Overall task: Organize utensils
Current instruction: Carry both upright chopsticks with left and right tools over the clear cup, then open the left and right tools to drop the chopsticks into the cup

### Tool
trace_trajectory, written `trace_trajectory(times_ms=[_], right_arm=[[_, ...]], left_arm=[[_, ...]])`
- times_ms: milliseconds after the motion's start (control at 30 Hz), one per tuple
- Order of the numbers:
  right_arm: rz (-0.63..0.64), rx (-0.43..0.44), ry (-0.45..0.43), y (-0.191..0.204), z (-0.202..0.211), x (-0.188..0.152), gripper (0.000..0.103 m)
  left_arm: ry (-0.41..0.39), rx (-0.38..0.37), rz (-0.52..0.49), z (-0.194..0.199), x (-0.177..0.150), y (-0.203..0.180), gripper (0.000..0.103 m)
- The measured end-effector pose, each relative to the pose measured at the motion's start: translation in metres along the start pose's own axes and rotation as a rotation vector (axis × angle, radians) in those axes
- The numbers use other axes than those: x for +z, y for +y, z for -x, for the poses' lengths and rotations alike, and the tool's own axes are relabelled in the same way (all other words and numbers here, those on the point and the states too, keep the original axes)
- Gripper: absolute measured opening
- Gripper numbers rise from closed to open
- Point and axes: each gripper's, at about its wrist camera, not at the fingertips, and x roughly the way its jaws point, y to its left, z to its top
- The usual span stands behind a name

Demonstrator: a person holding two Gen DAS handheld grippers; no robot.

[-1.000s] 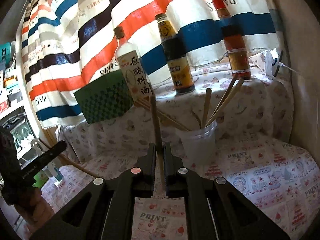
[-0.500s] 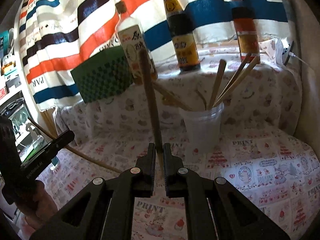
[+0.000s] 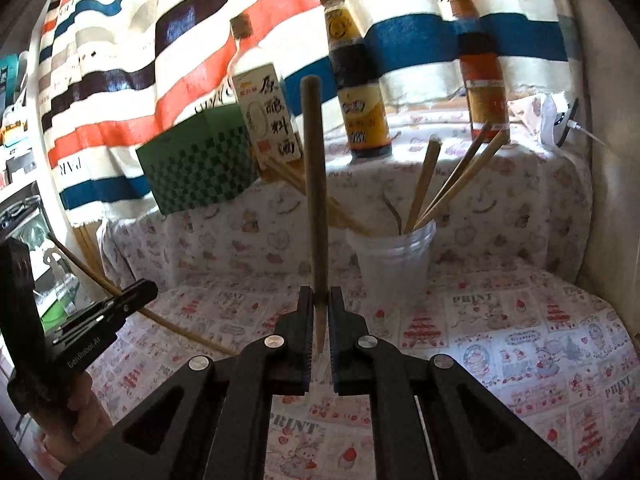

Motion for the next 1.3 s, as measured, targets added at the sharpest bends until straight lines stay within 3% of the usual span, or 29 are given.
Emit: trace_trajectory(times_ms=[167,300,500,733,833,900,1000,1300], right_arm=[[-0.001,0.008,-0.056,-0.002,0.016,0.008,0.007],[0.027,-0.035,-0.109,0.000,0.031,0.020,0.007],[0.070,-0.115,-0.135,-0.004,0.042,0.059,0.007],[0.070,-0.175,-0.199,-0.011,0.043,0.112,0.007],[0.084,-0.202,-0.180,-0.014,0.028,0.121,0.008],[0.070,-0.201,-0.159,-0.021,0.017,0.124,0.008],[0.012,-0.181,-0.137,-0.037,0.004,0.124,0.008],[0.006,-0.141,-0.012,-0.063,-0.033,0.121,0.008]], left_arm=[[-0.053,-0.019,0.013,0.013,0.010,0.002,0.006],[-0.056,-0.049,0.024,0.014,0.028,-0.005,0.006],[-0.138,-0.075,-0.043,0.020,0.069,-0.040,0.006],[-0.216,-0.175,-0.066,0.014,0.120,-0.087,0.006],[-0.240,-0.164,-0.086,0.001,0.132,-0.102,0.006],[-0.228,-0.206,-0.065,-0.011,0.139,-0.106,0.006],[-0.228,-0.187,-0.054,-0.030,0.144,-0.113,0.006],[-0.198,-0.134,0.053,-0.092,0.129,-0.111,0.006]])
